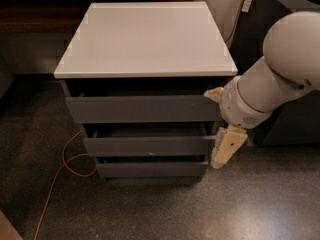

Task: Pick coke can from bottom drawer and place on counter

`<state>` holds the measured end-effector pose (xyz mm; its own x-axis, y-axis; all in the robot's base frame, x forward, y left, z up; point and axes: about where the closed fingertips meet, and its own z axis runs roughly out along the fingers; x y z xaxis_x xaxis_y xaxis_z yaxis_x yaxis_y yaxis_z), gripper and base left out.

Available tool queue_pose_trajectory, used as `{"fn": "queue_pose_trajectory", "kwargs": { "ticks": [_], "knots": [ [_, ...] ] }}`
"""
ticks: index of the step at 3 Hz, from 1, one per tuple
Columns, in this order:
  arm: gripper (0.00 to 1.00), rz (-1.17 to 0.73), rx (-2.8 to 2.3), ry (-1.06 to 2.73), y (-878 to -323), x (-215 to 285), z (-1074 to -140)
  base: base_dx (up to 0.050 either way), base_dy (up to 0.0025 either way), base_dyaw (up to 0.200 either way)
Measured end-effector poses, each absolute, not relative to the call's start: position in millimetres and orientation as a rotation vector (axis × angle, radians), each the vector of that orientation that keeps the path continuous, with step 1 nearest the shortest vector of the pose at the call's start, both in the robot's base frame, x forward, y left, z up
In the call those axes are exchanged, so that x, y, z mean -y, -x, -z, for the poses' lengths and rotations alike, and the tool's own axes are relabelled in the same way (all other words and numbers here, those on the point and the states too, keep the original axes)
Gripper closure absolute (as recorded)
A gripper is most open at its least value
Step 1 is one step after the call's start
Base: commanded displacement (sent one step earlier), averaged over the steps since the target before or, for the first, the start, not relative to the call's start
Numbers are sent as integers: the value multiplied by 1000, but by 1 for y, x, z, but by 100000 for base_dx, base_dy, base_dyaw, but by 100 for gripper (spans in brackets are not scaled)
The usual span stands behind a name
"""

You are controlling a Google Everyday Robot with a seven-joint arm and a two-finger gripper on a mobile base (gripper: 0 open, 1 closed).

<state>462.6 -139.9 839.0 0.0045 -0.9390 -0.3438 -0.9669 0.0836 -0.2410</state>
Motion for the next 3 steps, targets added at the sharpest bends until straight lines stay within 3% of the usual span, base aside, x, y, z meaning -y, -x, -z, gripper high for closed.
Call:
{"fn": "queue_pose_trajectory", "kwargs": {
  "ticks": [1,3],
  "knots": [
    [0,-94,-1963,1953,-483,114,-769,0,0,0],
    [0,-133,-1989,1995,-487,98,-733,0,0,0]
  ]
}}
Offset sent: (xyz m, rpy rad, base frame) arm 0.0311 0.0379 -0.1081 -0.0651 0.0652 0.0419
